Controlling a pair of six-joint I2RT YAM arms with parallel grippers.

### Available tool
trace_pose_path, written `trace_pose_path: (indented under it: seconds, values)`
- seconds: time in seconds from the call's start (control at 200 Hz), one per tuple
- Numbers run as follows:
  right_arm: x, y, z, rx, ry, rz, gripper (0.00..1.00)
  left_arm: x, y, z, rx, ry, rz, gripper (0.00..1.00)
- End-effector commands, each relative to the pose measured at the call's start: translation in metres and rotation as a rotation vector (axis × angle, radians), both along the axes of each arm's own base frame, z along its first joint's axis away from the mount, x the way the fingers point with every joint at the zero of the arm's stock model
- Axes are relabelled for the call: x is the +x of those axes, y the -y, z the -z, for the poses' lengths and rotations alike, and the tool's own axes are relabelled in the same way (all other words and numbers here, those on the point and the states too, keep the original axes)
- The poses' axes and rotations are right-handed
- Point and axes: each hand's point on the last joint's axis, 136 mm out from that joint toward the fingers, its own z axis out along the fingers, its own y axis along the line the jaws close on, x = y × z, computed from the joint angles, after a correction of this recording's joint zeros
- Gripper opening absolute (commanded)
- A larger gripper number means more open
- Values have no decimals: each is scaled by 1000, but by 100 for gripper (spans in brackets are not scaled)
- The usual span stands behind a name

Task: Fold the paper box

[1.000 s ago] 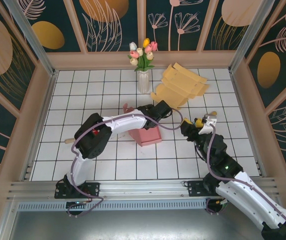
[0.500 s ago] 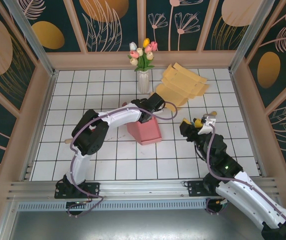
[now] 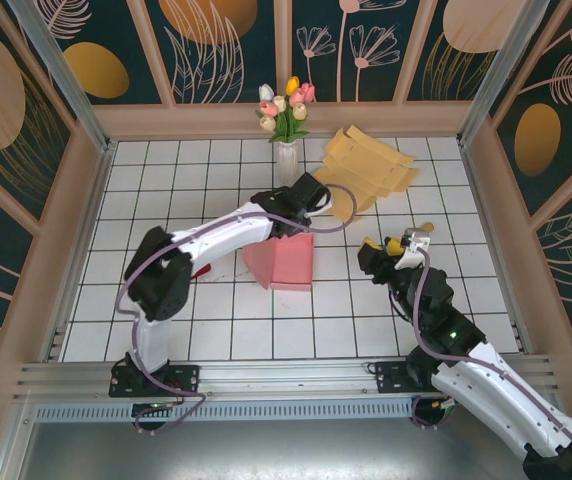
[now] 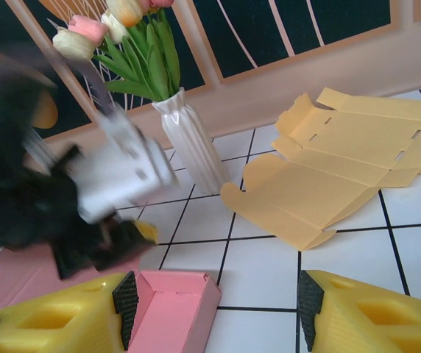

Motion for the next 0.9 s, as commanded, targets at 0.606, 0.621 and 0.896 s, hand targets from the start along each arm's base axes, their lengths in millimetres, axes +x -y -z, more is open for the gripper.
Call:
trace_pose_path:
  seconds: [0.606, 0.621, 0.896]
  values:
    - [10, -2, 10, -67, -25, 16, 62, -60, -102, -57, -602, -63, -679, 85]
    - [10, -3, 11, -69, -27, 15, 62, -61, -102, -55, -600, -70, -675, 85]
    - [13, -4, 16, -92, -41, 14, 62, -72, -90, -14, -579, -188, -637, 78]
